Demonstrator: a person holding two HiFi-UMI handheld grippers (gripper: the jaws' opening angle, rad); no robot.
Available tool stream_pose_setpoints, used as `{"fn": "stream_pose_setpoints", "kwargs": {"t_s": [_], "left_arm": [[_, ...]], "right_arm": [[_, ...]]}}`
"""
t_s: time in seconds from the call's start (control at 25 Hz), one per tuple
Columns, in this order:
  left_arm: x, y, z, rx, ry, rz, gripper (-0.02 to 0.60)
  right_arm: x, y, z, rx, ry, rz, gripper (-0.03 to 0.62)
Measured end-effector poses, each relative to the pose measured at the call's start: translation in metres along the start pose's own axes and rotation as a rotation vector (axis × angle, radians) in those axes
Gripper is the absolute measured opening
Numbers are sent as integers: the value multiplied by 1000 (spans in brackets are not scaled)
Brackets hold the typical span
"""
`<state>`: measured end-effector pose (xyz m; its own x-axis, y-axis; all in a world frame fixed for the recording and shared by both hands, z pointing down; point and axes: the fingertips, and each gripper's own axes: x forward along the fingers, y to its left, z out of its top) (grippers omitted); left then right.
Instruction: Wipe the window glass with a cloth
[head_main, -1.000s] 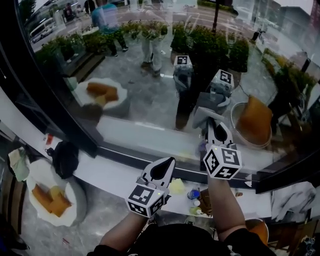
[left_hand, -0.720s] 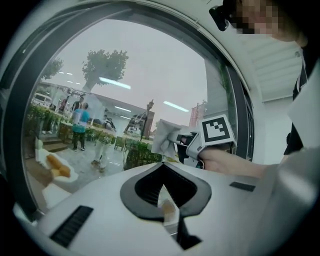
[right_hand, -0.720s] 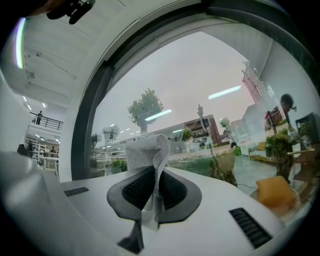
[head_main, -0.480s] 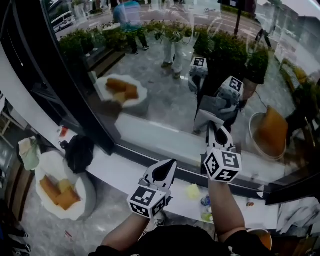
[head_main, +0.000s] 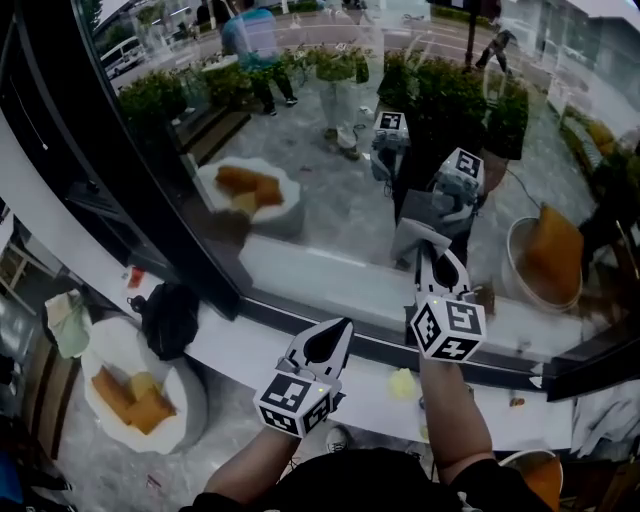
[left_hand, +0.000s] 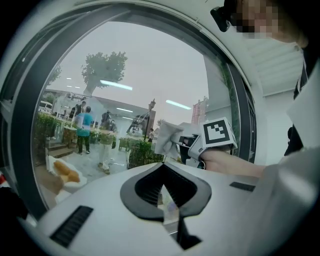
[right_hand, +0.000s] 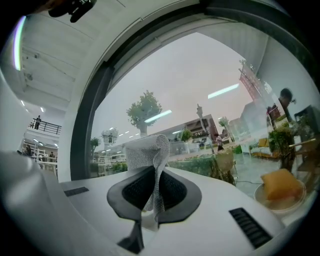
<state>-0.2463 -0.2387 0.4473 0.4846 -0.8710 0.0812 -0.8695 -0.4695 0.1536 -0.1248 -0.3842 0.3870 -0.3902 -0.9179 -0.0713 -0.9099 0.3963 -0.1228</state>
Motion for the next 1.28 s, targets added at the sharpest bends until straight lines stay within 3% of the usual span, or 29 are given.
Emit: {"fn": "stream_pose_setpoints", "kwargs": {"t_s": [0.36, 1.28], "left_arm": [[1, -1, -2, 10, -9, -35, 8], [-21, 13, 18, -16, -31, -35, 8]], "right_arm": [[1, -1, 0, -10, 8, -14, 41], [4, 11, 0, 7, 39, -32, 41]]}}
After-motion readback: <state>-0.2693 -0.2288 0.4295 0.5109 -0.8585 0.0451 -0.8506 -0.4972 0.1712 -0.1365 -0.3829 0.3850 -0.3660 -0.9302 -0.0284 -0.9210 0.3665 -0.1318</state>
